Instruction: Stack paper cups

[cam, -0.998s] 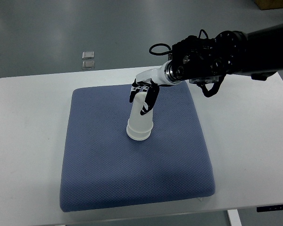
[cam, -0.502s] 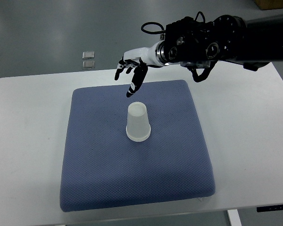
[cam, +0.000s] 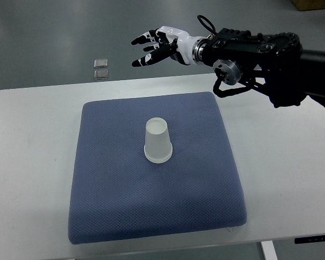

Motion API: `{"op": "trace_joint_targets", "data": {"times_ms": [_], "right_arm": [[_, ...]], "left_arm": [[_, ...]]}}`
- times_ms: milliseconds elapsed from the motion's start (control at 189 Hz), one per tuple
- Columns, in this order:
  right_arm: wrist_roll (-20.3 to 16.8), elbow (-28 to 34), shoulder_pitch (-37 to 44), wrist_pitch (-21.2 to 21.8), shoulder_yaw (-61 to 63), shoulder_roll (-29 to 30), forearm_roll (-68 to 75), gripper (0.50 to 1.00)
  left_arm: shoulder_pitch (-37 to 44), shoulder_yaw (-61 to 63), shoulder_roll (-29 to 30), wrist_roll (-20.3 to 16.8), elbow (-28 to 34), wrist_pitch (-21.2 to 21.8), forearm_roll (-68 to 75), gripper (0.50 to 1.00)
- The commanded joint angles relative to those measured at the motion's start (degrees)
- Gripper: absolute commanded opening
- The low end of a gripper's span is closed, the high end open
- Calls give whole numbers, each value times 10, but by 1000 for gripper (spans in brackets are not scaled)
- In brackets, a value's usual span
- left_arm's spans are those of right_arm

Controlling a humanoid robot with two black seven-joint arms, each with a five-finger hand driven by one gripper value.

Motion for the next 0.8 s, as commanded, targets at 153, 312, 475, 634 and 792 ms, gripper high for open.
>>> {"op": "trace_joint_targets", "data": {"times_ms": [153,312,475,634,792], "right_arm": [[61,-114,-187,42,261,11,4,905],[81,-123,-267,44,379,11,-4,905],[102,-126,-316,76,430,11,-4,915],[118,-136,-339,99,431,10,-4,915],[118,-145,-349,99,430,10,-5,915]], "left_arm": [[0,0,0,0,2,0,0,1000],[0,0,0,0,0,0,0,1000],[0,0,0,0,-2,0,0,1000],[0,1,0,0,-2,0,0,1000],[0,1,0,1,-4,0,0,1000]]}}
